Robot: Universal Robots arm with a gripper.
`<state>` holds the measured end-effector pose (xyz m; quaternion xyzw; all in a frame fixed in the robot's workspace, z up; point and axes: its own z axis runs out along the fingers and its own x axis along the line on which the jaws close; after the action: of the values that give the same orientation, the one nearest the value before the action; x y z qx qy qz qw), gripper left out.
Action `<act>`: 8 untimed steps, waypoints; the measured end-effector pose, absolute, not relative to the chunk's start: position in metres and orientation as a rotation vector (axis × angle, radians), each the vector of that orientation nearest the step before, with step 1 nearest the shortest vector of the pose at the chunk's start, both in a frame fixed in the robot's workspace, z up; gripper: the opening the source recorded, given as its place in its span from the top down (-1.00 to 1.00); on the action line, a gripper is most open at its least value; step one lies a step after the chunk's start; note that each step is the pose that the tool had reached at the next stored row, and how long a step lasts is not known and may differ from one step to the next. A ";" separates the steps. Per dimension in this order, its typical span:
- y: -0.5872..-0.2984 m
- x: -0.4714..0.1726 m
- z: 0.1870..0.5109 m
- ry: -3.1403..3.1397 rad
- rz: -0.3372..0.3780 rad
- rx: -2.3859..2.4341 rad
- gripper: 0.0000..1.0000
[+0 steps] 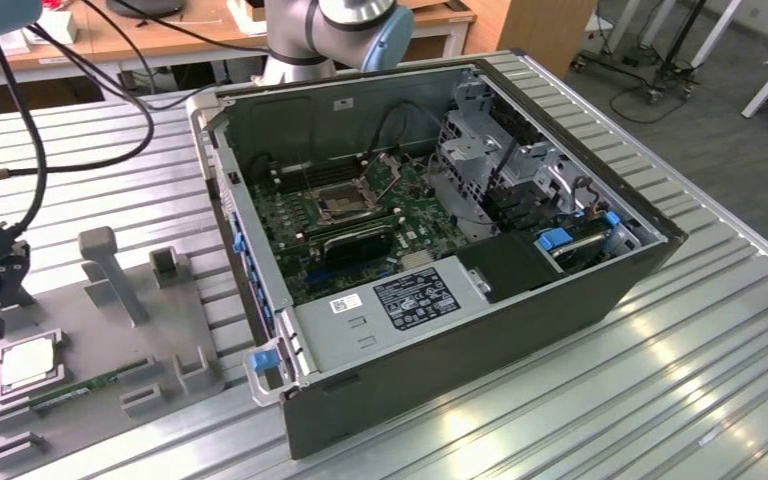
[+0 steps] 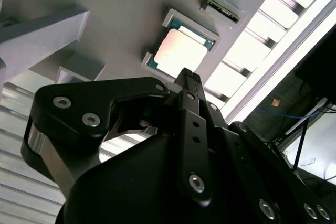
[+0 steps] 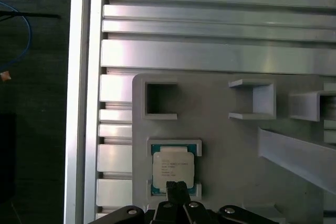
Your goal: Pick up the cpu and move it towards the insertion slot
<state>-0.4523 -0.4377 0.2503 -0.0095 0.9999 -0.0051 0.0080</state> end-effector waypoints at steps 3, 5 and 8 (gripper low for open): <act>-0.438 -0.453 0.247 3.123 -0.016 -0.030 0.79; -0.438 -0.453 0.246 3.122 -0.016 -0.030 0.79; -0.438 -0.453 0.244 3.122 -0.016 -0.030 0.79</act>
<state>-0.4529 -0.4377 0.2444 -0.0095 0.9999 -0.0051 0.0097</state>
